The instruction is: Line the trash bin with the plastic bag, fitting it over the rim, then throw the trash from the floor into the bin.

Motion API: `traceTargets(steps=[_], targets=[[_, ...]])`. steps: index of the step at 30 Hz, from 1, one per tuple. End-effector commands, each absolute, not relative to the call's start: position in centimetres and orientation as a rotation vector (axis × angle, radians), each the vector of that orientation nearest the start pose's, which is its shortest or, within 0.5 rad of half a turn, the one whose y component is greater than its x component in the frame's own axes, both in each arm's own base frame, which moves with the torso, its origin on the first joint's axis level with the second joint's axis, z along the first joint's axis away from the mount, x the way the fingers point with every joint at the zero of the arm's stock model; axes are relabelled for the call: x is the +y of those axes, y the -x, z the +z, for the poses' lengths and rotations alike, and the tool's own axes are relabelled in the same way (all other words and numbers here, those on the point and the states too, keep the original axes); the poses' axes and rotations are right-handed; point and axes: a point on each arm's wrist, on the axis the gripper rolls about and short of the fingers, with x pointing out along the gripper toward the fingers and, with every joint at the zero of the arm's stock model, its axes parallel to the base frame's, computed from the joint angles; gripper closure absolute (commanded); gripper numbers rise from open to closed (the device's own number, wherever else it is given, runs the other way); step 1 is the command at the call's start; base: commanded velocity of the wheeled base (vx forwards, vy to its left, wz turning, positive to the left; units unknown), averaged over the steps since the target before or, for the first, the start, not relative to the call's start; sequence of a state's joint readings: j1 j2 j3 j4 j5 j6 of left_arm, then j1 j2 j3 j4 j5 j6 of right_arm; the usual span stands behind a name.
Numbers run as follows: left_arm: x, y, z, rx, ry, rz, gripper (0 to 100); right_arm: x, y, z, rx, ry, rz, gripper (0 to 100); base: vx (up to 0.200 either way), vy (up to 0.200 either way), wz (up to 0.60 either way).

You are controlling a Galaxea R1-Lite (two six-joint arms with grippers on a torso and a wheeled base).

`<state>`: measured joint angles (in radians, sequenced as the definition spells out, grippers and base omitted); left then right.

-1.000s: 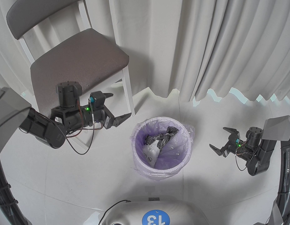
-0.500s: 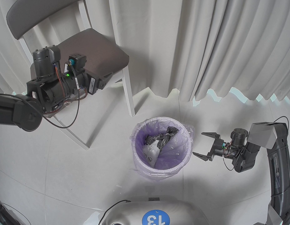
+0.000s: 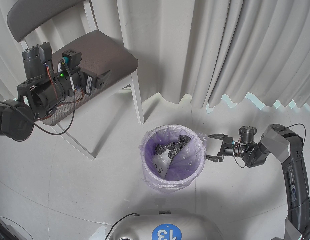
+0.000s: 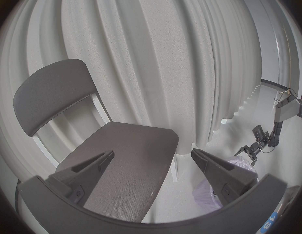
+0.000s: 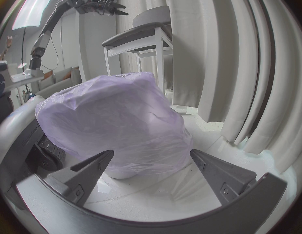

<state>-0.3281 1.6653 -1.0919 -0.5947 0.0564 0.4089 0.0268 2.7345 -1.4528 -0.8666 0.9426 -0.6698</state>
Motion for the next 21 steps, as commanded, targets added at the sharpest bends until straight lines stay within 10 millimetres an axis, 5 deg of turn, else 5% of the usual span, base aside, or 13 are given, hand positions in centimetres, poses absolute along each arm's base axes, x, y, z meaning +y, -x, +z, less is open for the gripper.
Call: traceTargets(steps=[1, 20, 21], targets=[[-9.2, -29.4, 26.7, -0.075, -0.403, -0.243, 0, 2.3, -50.3, -6.4, 0.031, 0.405, 1.064, 0, 0.0, 0.0, 0.0], [-7.9, -27.7, 26.4, -0.071, -0.405, -0.219, 0, 4.6, -51.0, -7.8, 0.029, 0.337, 1.263, 0, 0.0, 0.0, 0.0], [-7.9, -27.7, 26.5, -0.072, -0.405, -0.218, 0, 4.7, -51.0, -7.8, 0.028, 0.338, 1.265, 100, 0.0, 0.0, 0.0]])
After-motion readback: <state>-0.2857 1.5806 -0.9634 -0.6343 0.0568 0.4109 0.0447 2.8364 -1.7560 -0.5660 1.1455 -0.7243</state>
